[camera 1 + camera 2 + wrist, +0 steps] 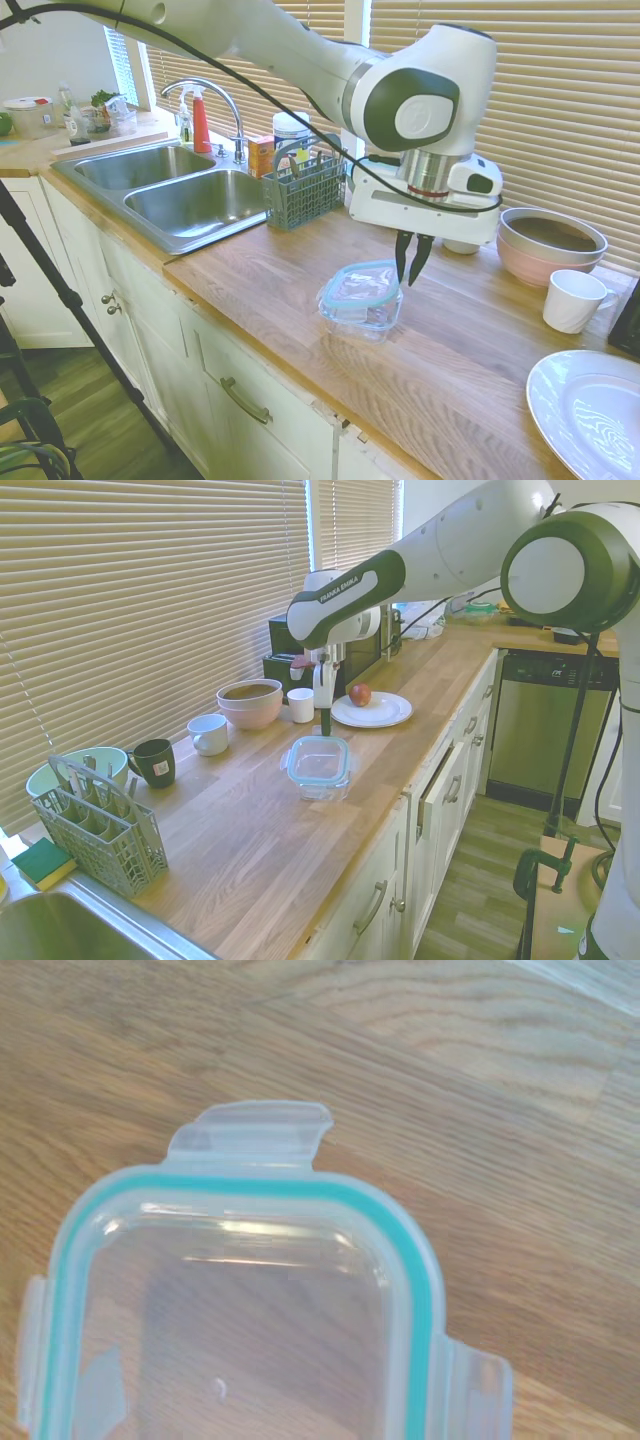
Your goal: Cover the lid of the food container
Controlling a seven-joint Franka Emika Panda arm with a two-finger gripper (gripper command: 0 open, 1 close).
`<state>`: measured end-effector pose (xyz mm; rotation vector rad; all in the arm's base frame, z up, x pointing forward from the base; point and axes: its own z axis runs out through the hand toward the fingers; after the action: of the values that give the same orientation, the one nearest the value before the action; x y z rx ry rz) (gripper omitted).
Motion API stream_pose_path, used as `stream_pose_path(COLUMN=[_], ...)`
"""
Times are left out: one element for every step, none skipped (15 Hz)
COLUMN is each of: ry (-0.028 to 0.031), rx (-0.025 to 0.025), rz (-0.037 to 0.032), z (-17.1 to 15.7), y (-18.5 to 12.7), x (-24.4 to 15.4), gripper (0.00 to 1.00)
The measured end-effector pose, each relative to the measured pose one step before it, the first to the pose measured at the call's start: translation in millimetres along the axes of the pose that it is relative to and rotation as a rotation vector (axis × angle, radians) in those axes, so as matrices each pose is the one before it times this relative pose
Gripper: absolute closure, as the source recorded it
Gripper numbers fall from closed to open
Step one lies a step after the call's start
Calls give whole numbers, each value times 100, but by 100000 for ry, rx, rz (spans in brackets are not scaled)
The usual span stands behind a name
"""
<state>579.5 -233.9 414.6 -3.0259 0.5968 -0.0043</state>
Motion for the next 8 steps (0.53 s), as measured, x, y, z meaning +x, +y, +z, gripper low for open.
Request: stream_pose_path(ry=[-347, -571, -749, -671, -637, -470, -406, -383], rx=[-63, -109, -274, -334, -536, -529, -576, -549], rz=[114, 57, -66, -160, -359, -366, -325, -302], z=[221, 362, 470, 443, 415, 286, 236, 220], y=[70, 29, 4, -25, -68, -58, -59, -63], x=[33, 52, 63, 65, 61, 39, 30, 30], gripper=[100, 100, 100, 100, 100, 100, 100, 100])
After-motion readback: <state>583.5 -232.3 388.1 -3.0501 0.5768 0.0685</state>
